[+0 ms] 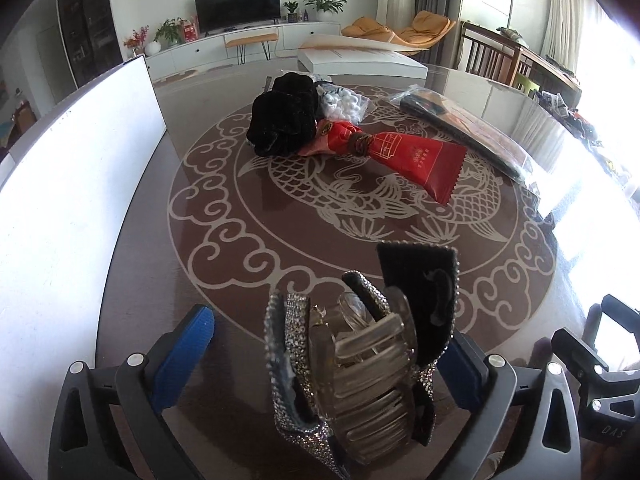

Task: Organize objects
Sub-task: 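Hold the hair claw in the left tool while the right tool reaches toward the red snack packet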

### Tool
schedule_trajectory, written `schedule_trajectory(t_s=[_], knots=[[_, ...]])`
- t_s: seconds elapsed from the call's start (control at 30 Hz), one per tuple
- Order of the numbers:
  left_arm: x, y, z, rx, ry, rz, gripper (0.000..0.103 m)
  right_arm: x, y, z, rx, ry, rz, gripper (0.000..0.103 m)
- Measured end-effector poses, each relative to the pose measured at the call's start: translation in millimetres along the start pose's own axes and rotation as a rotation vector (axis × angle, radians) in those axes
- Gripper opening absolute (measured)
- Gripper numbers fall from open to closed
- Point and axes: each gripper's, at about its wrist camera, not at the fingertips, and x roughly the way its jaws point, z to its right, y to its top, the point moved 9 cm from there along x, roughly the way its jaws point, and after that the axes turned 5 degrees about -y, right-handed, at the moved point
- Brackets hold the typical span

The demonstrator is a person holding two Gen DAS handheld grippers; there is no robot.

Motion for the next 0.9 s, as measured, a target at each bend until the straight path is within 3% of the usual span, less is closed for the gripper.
schedule_trajectory(t_s=[0.9], knots=[[-6,-2,-10,0.000,-0.001,-0.011,0.103,0,0,0,0.000,0.000,0.000,0.103]])
